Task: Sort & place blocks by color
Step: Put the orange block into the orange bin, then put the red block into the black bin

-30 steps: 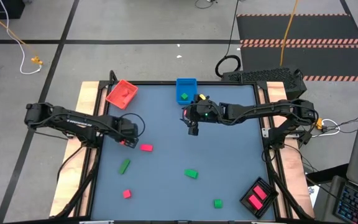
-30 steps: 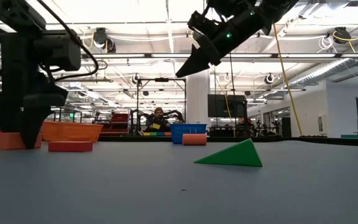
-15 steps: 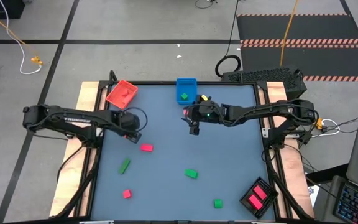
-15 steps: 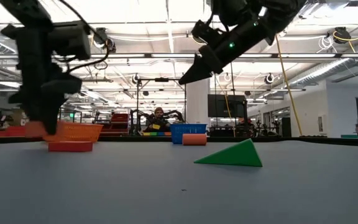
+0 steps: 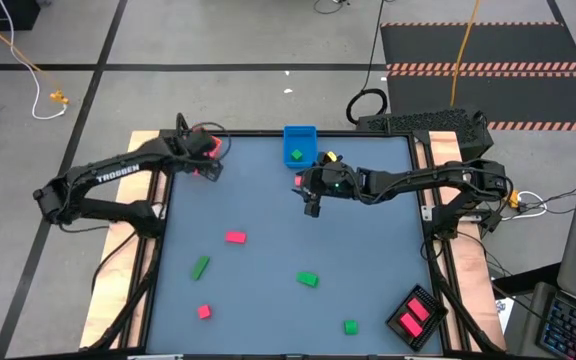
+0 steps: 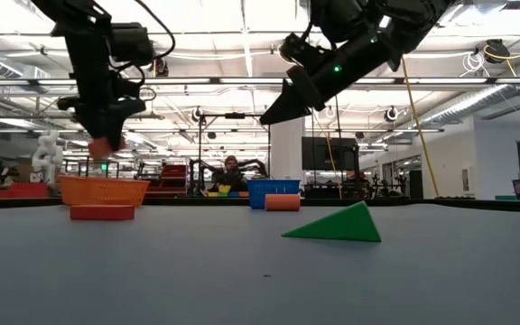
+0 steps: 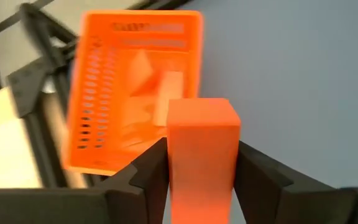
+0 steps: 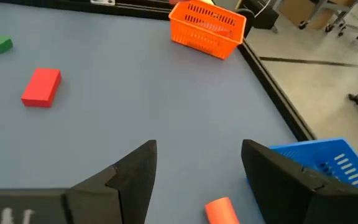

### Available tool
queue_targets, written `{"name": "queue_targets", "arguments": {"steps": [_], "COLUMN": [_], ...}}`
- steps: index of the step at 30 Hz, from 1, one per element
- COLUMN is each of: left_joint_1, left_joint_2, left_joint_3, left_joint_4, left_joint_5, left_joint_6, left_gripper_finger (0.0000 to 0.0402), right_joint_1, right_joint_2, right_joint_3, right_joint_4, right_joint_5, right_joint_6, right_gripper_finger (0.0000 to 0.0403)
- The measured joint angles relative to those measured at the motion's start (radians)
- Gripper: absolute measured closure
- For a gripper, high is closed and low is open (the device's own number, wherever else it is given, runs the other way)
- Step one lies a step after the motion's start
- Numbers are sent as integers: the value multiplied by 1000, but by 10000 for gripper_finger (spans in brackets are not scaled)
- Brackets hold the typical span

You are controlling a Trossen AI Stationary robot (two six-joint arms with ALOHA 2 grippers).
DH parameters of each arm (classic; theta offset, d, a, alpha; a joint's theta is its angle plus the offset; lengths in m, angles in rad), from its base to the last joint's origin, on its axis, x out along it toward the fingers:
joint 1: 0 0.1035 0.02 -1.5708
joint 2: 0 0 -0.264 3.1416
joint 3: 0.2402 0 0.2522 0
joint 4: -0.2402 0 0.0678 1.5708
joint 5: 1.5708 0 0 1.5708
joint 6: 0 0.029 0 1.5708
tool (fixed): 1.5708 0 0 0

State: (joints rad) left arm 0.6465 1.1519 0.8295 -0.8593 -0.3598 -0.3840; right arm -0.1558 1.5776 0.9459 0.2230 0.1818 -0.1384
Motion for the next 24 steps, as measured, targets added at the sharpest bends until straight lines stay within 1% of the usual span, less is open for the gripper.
{"name": "queue_targets", "arguments": {"steps": [3, 6, 9, 11, 14, 18, 21, 24], "left_joint_1": [75, 121, 152, 168, 176, 175, 171, 156], "left_joint_2": [0, 0, 0, 0, 0, 0, 0, 0], "left_joint_3": [-4, -15, -29, -32, -32, -32, -32, -32], "left_joint_4": [1, 7, 68, 105, 154, 167, 165, 152], "left_joint_5": [-1, -1, -1, -7, -8, -8, -8, 8], "left_joint_6": [35, 63, 68, 68, 76, 102, 104, 97], "left_gripper_finger": [269, 269, 265, 240, 184, 124, 94, 77], "right_joint_1": [0, 0, 0, 0, 4, 19, 28, 27], "right_joint_2": [0, 0, 0, 0, 0, 0, 0, 0], "right_joint_3": [0, 0, 0, 0, 0, 0, 0, 0], "right_joint_4": [-39, -85, -126, -145, -177, -219, -227, -228], "right_joint_5": [-1, -1, -1, -3, -3, -2, -2, -2], "right_joint_6": [29, 54, 83, 108, 145, 159, 162, 173], "right_gripper_finger": [174, 174, 174, 174, 174, 174, 174, 174]}}
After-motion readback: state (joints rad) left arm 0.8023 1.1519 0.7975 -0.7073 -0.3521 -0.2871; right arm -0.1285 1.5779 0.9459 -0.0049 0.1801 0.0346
